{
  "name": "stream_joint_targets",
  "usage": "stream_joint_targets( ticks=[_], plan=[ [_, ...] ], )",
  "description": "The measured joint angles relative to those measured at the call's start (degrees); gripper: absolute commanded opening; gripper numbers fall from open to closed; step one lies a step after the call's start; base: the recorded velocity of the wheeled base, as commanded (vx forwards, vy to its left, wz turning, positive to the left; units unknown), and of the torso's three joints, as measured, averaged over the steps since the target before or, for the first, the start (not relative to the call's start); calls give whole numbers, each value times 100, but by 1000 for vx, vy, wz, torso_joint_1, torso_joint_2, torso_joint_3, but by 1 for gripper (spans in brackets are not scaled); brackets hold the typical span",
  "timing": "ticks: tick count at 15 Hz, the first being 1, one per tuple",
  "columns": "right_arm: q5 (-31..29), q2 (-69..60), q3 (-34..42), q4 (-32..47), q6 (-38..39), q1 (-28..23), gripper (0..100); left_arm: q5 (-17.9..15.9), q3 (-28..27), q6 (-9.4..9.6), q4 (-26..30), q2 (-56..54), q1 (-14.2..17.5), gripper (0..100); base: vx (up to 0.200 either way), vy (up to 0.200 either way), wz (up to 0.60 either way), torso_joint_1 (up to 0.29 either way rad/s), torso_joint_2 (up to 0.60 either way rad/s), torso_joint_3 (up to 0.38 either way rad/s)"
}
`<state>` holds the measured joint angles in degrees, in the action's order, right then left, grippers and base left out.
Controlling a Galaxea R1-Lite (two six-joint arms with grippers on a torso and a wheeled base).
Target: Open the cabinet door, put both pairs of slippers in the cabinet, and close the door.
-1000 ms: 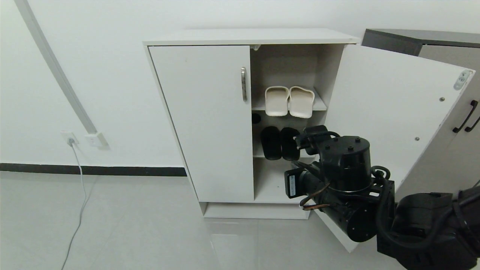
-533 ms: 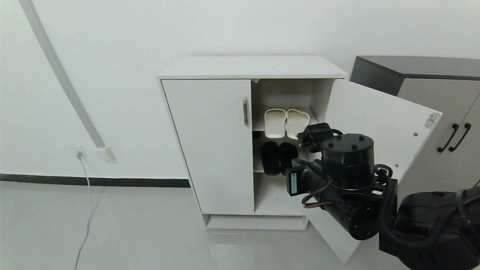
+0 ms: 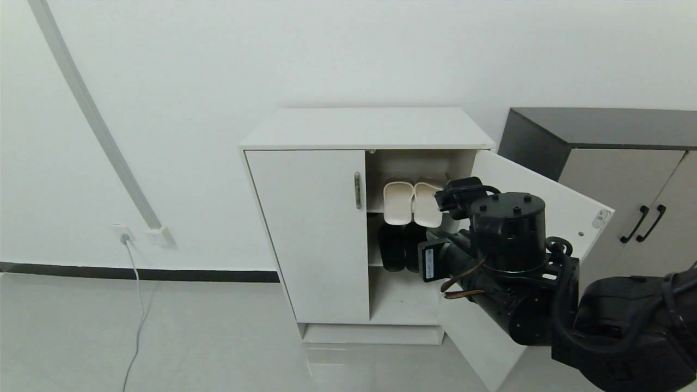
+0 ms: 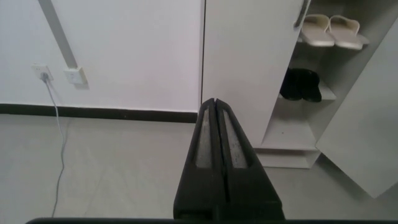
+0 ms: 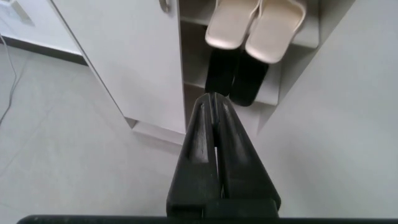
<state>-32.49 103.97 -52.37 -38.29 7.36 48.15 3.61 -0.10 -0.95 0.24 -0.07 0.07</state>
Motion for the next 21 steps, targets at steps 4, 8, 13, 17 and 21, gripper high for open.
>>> stream_joint_targets(
  ticks=[4,8,13,17,21],
  plan=[
    [52,0,0,0,-6,-30,0,-5,0,0,2,0,0,0,0,0,0,206,-514,-320],
    [52,0,9,0,-17,-34,0,-30,0,2,7,0,0,0,0,0,0,227,-543,-319],
    [94,-23,-13,0,-15,-30,0,-30,0,6,9,0,0,0,0,0,0,252,-591,-330],
    [127,-34,-5,-22,-6,-87,0,-38,-1,6,9,0,0,0,0,0,0,168,-375,-205],
    [235,-22,11,-20,-15,-133,0,-39,-4,9,11,0,-5,0,0,0,0,8,-14,-9]
  ],
)
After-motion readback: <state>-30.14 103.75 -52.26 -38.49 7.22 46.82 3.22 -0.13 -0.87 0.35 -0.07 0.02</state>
